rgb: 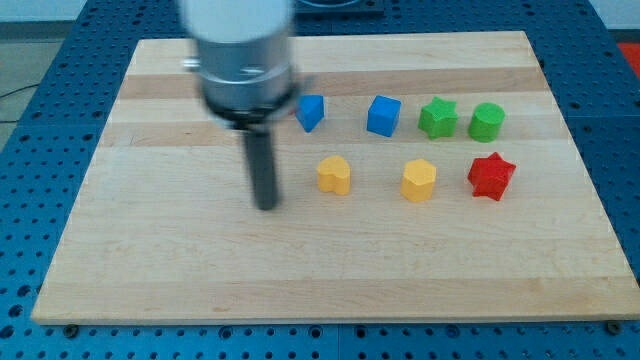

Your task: Move the red circle into the yellow heart

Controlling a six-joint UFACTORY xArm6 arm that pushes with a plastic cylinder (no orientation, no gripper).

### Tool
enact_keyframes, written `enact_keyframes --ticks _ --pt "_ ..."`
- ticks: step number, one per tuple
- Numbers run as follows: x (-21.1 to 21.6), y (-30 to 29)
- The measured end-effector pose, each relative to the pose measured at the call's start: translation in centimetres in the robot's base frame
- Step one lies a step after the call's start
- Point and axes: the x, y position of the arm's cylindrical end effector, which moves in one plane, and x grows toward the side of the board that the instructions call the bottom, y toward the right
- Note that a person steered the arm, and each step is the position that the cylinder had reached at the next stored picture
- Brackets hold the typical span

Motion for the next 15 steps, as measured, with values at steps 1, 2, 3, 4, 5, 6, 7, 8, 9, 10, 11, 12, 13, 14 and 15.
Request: enact_keyframes --ticks 1,2,3,4,5,6,7,8,9,10,11,12,13,14,15 --pt "-8.5 -8.1" --pt "-19.1 -7.2" --pt "-21.3 3.0" --pt "-19.5 6.2" --pt "-17.2 7.3" --pt "-16.2 3.6" --pt "-13.8 2.5" --pt "-12.7 1.8" --pt "-14.1 -0.4" --pt "-12.7 -1.0" --pt "-10.5 -1.1" --pt "-8.0 -0.7" --pt "-7.2 0.5" --pt "-7.2 -3.4" --pt "-6.5 -4.7"
